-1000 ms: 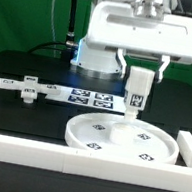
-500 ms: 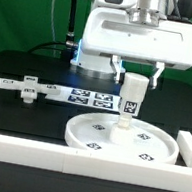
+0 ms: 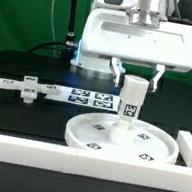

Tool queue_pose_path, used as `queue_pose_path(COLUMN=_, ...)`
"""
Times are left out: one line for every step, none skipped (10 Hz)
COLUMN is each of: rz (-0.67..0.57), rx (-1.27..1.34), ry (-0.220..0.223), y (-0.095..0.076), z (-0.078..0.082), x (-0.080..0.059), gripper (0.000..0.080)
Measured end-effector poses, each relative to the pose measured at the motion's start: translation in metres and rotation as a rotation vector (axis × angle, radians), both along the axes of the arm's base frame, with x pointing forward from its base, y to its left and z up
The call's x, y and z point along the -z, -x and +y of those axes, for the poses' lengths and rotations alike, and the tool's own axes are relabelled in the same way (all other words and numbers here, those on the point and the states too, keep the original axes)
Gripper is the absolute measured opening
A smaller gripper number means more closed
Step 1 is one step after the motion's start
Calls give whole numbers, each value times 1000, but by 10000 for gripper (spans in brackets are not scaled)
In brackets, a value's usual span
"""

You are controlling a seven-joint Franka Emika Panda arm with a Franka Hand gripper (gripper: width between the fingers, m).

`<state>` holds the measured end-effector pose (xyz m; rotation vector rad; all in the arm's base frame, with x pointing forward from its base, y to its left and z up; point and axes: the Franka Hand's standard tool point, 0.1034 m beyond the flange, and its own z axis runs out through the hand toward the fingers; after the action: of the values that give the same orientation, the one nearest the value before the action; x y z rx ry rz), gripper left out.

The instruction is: Assemble round table

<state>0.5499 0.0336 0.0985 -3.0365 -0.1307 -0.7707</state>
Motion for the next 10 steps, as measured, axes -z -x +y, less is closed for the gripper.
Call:
queue_pose_path(rz=3, rx=-1, ry=0, y=1, z=1, x=2, gripper=409)
queue_pose_path(rz=6, rx=-2, ry=0, y=2, z=1, x=4, gripper=409)
queue_pose_path(rz=11, rx=-3, ry=0, y=3, z=2, x=7, gripper=409)
queue_pose_path(rz=14, rx=-3, ry=1, y=6, z=2, x=9, gripper=409)
queue_pose_path(rz=2, rx=-3, ry=2, y=6, z=1, x=10, gripper=409)
queue_pose_path(rz=-27, rx=-7, ry=7, y=6, z=2, x=11, gripper=409)
queue_pose_path(rz=-32, rx=-8, ry=7, y=6, z=2, x=10, gripper=409)
queue_pose_path(rz=-25, rx=-8, ry=7, y=5, z=2, x=10, gripper=417)
queue_pose_path(rz=-22, rx=-8, ry=7, y=6, z=2, x=11, gripper=417)
queue_pose_path(rz=-21, rx=-11, ry=9, y=6, z=1, x=11, gripper=579)
